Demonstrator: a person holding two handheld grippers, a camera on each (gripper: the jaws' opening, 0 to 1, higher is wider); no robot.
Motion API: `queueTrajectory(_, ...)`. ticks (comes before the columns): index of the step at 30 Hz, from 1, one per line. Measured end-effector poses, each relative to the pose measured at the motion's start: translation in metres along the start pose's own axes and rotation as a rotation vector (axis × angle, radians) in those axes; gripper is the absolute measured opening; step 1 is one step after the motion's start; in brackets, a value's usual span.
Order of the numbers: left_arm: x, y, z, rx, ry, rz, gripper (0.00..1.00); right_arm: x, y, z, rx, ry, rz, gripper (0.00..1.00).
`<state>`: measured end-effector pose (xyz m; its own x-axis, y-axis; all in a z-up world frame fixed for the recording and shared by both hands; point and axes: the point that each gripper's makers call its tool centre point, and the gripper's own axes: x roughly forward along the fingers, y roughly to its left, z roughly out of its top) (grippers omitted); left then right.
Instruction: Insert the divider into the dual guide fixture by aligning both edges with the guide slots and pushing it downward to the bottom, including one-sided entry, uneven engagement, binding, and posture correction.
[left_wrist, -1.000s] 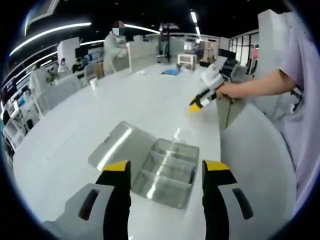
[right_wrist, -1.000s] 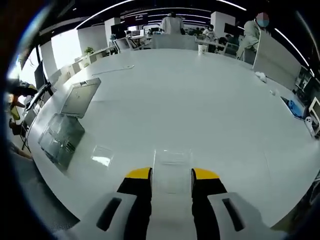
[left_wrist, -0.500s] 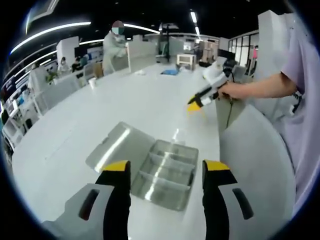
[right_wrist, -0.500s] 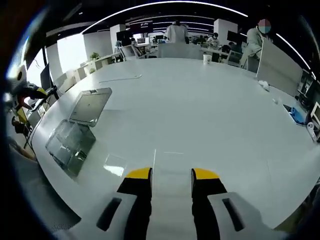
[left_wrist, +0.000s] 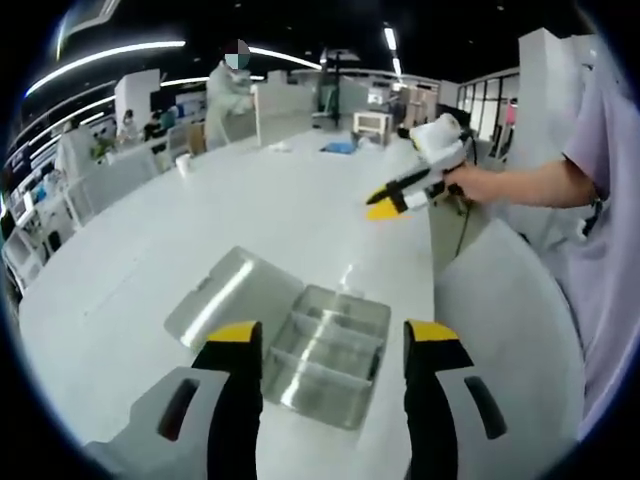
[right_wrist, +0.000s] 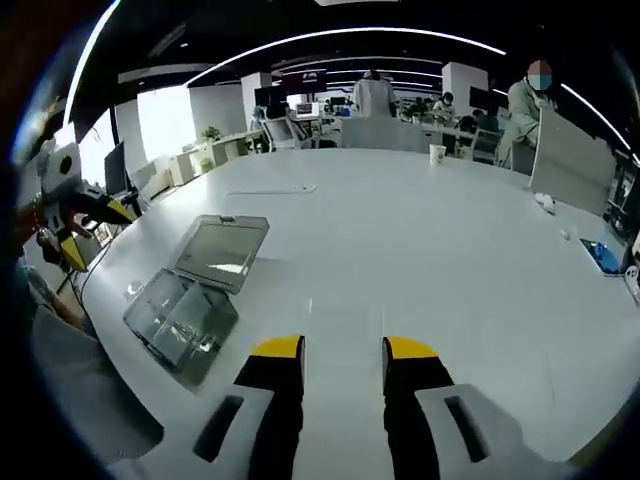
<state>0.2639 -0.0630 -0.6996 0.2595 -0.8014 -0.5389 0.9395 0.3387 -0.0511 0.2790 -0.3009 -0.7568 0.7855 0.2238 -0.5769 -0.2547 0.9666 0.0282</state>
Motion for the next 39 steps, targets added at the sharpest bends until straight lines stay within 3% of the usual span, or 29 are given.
queueTrajectory(10, -0.003, 0.001, 0.0, -0.018, -0.003, 0.006, 0.54, -0.009, 0.042, 0.027, -0.069, -0.098, 0.089, 0.26)
queueTrajectory(18, -0.002, -0.002, 0.0, -0.073, -0.015, -0.001, 0.5, -0.012, 0.078, 0.031, -0.128, -0.133, 0.163, 0.26)
queueTrajectory(32, 0.004, -0.009, 0.016, -0.12, -0.045, -0.033, 0.4, -0.019, 0.138, 0.046, -0.244, -0.202, 0.266, 0.26)
queueTrajectory(39, 0.01, -0.017, 0.033, -0.169, -0.102, -0.058, 0.29, -0.021, 0.161, 0.053, -0.287, -0.233, 0.305, 0.26)
